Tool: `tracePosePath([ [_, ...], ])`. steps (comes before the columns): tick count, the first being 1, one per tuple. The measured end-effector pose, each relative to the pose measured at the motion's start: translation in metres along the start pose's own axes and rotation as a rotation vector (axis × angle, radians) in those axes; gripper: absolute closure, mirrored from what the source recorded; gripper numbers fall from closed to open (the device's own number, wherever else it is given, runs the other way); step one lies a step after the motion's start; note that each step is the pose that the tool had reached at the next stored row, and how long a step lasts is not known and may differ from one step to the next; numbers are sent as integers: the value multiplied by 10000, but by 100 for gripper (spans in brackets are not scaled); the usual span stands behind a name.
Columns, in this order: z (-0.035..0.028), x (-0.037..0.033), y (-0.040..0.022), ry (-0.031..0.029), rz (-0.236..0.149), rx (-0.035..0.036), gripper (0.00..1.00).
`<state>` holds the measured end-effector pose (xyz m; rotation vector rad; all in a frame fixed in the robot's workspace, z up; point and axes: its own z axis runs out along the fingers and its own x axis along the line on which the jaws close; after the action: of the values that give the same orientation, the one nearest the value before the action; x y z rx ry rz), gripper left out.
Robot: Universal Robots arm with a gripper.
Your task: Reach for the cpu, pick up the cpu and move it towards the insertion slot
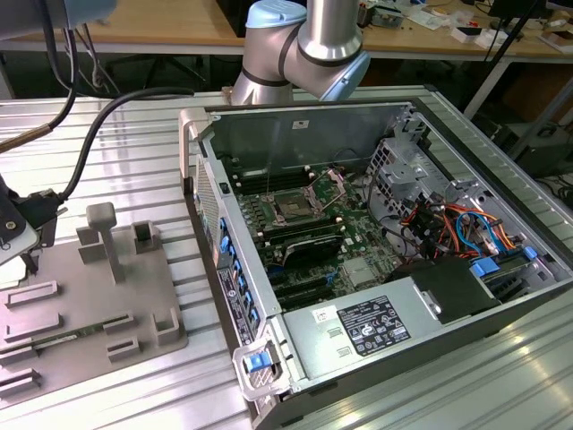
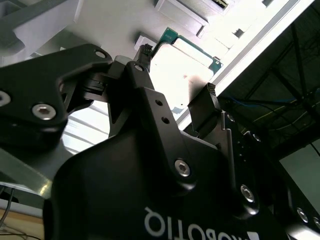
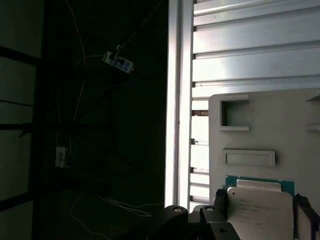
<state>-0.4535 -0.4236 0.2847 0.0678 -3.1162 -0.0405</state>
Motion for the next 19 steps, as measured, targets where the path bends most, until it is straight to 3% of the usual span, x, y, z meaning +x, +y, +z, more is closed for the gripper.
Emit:
tracePosePath([
  [11,-13,1,0,3,0,2,45],
  [19,-116,3,3,0,0,0,45],
])
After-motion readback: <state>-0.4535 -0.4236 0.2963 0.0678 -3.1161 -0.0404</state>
